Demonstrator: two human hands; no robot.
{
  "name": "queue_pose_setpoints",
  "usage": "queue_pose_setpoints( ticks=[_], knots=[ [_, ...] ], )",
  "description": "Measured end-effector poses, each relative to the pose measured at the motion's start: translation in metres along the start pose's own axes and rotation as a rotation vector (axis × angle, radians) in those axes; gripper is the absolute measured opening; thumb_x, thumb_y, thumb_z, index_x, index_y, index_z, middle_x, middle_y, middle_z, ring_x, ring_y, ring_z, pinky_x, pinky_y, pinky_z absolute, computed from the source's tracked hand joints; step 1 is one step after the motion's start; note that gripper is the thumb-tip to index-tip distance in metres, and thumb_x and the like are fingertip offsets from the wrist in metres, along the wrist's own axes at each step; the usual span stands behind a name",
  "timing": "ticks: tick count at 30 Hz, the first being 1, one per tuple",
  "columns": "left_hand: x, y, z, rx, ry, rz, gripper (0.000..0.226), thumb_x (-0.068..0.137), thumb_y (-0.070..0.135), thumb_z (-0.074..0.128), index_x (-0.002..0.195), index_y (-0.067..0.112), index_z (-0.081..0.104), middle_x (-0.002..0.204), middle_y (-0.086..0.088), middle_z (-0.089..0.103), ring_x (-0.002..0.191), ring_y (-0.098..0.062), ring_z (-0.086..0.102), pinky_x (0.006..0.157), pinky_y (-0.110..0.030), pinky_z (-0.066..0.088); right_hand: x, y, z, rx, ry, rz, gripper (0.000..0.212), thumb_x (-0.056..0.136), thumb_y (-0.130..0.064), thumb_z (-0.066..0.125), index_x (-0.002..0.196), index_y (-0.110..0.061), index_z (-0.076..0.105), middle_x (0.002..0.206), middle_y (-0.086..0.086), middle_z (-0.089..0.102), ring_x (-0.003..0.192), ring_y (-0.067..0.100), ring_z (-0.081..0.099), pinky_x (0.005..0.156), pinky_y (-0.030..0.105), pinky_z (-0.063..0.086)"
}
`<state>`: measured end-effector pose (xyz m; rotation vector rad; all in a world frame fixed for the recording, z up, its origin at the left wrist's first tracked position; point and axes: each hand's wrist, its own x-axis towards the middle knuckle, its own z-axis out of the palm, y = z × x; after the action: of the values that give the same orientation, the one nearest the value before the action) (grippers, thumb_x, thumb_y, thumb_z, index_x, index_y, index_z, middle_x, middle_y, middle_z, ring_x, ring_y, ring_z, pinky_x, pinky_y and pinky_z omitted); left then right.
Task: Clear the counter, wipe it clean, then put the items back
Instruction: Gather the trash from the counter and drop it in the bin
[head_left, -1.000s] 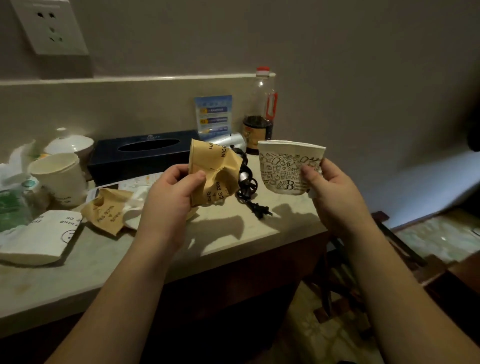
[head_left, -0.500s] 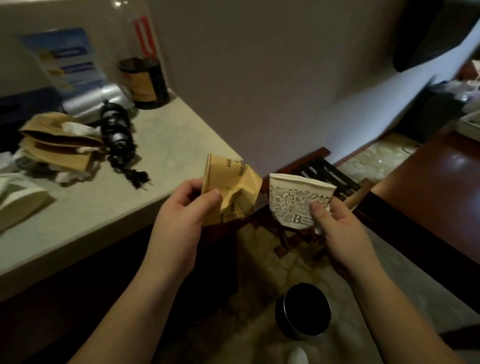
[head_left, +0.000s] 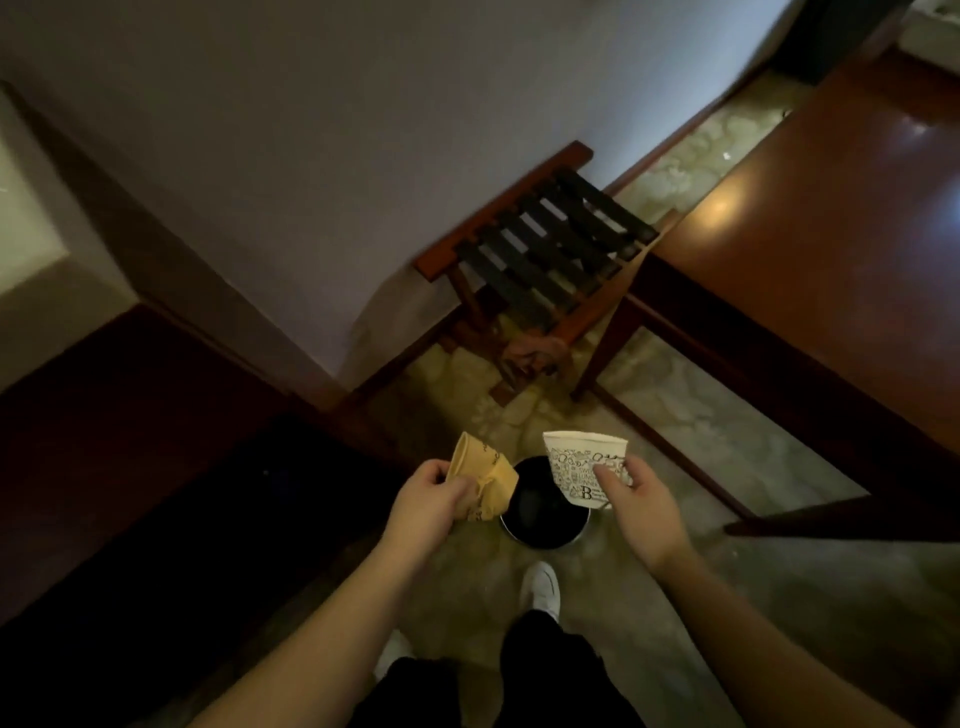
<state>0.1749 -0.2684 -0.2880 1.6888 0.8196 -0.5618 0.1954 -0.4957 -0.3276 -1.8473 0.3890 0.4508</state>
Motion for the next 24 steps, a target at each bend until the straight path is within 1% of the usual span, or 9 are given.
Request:
queue_pose_setpoints(
  ticks=[2, 4, 7, 9, 11, 15, 17, 20, 24],
  knots=[
    [0.022, -0.018, 0.026, 0.03, -0.025, -0.084, 0.018, 0.091, 0.027, 0.063, 0.106, 0.018, 0.062, 0.103, -0.005, 0.067, 0.094, -0.022, 0.065, 0.087, -0.043, 0.055, 0.018, 0.031, -0.006, -0.084, 0.002, 0.051, 0.021, 0.095, -0.024, 0.056, 0.115, -0.019, 0.062, 0.092, -0.015, 0.064, 0.081, -0.008, 0.057, 0.061, 0.005, 0.042],
    [0.047, -0.036, 0.049, 0.076, -0.042, -0.149, 0.02, 0.089, 0.029, 0.064, 0.105, 0.018, 0.062, 0.102, -0.005, 0.068, 0.092, -0.021, 0.065, 0.085, -0.042, 0.055, 0.036, 0.061, -0.011, -0.18, 0.019, 0.092, 0.023, 0.094, -0.024, 0.058, 0.113, -0.013, 0.064, 0.092, -0.008, 0.065, 0.078, -0.002, 0.057, 0.06, 0.009, 0.041],
    [0.084, -0.058, 0.078, 0.141, -0.074, -0.224, 0.023, 0.089, 0.029, 0.064, 0.108, 0.016, 0.061, 0.103, -0.005, 0.067, 0.092, -0.021, 0.065, 0.078, -0.038, 0.056, 0.062, 0.103, -0.01, -0.284, 0.015, 0.142, 0.022, 0.091, -0.024, 0.059, 0.107, -0.01, 0.066, 0.095, 0.003, 0.07, 0.085, 0.015, 0.063, 0.068, 0.028, 0.046],
    [0.107, -0.069, 0.094, 0.179, -0.089, -0.239, 0.026, 0.091, 0.027, 0.062, 0.112, 0.012, 0.059, 0.104, -0.006, 0.066, 0.092, -0.02, 0.063, 0.073, -0.033, 0.053, 0.079, 0.129, -0.006, -0.351, -0.003, 0.17, 0.021, 0.091, -0.026, 0.059, 0.101, -0.01, 0.066, 0.092, 0.005, 0.071, 0.087, 0.021, 0.065, 0.071, 0.032, 0.048],
    [0.131, -0.082, 0.108, 0.204, -0.107, -0.258, 0.027, 0.093, 0.024, 0.059, 0.117, 0.01, 0.056, 0.106, -0.005, 0.063, 0.093, -0.019, 0.061, 0.073, -0.031, 0.051, 0.096, 0.152, 0.0, -0.399, -0.029, 0.209, 0.022, 0.091, -0.028, 0.058, 0.101, -0.01, 0.065, 0.093, 0.005, 0.07, 0.089, 0.023, 0.063, 0.074, 0.035, 0.05],
    [0.182, -0.112, 0.132, 0.26, -0.117, -0.3, 0.035, 0.095, 0.02, 0.056, 0.128, 0.009, 0.054, 0.107, -0.008, 0.06, 0.094, -0.022, 0.057, 0.082, -0.032, 0.046, 0.131, 0.2, 0.018, -0.464, -0.103, 0.301, 0.022, 0.089, -0.031, 0.054, 0.104, -0.015, 0.059, 0.097, 0.006, 0.065, 0.098, 0.027, 0.056, 0.08, 0.039, 0.049],
    [0.206, -0.129, 0.141, 0.26, -0.119, -0.338, 0.036, 0.094, 0.018, 0.056, 0.129, 0.008, 0.053, 0.106, -0.008, 0.06, 0.093, -0.023, 0.057, 0.082, -0.033, 0.046, 0.149, 0.221, 0.03, -0.536, -0.138, 0.319, 0.027, 0.089, -0.032, 0.053, 0.109, -0.014, 0.058, 0.101, 0.009, 0.063, 0.101, 0.029, 0.054, 0.084, 0.04, 0.047],
    [0.24, -0.151, 0.154, 0.263, -0.098, -0.394, 0.037, 0.093, 0.021, 0.06, 0.127, 0.007, 0.055, 0.112, -0.012, 0.063, 0.095, -0.026, 0.06, 0.083, -0.034, 0.049, 0.173, 0.246, 0.049, -0.641, -0.174, 0.303, 0.035, 0.09, -0.031, 0.05, 0.12, -0.014, 0.053, 0.11, 0.012, 0.062, 0.106, 0.033, 0.055, 0.091, 0.04, 0.043],
    [0.272, -0.172, 0.17, 0.274, -0.075, -0.395, 0.04, 0.089, 0.024, 0.067, 0.123, 0.005, 0.058, 0.114, -0.017, 0.065, 0.099, -0.031, 0.062, 0.08, -0.035, 0.05, 0.195, 0.263, 0.068, -0.689, -0.223, 0.288, 0.036, 0.091, -0.026, 0.05, 0.125, -0.012, 0.048, 0.117, 0.014, 0.058, 0.111, 0.035, 0.051, 0.089, 0.039, 0.035]
  ],
)
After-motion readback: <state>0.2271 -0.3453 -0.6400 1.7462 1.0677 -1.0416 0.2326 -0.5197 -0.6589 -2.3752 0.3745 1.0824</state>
